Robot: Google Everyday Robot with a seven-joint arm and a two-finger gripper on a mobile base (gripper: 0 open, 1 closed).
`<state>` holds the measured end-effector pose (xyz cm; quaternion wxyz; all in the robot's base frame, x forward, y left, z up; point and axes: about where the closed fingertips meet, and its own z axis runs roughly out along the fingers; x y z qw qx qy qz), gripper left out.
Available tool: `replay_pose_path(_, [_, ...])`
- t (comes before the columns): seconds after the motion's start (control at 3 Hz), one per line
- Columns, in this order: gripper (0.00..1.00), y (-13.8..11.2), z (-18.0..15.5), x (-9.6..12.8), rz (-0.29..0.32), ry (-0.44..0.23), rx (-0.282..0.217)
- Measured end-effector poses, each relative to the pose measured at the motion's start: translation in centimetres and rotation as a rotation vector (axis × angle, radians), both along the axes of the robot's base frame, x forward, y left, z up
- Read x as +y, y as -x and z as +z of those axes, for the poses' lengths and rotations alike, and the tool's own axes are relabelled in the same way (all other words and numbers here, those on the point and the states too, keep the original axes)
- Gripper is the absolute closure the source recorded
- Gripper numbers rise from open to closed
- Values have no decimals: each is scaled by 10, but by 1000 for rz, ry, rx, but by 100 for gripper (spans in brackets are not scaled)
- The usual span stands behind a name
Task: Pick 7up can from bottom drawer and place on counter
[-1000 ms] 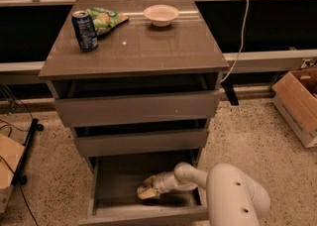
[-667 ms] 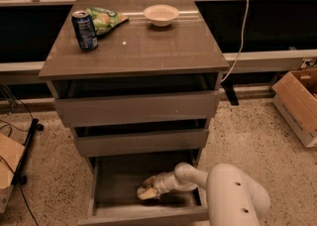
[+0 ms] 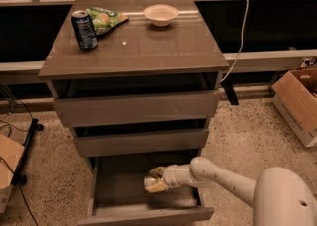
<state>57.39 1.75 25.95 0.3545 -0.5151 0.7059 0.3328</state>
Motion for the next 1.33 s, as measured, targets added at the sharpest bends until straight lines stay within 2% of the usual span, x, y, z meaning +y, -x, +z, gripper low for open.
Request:
replay_pose_path(0.33, [100,30,77,-10,74,-37,-118])
replay_pose_path(0.67, [100,60,148,-24,157,-57,-198])
replay_pose_path(1.0, [100,79,225,-55,221,-42,-245])
replay_pose_path(1.33, [100,92,304,-89,232,21,-293])
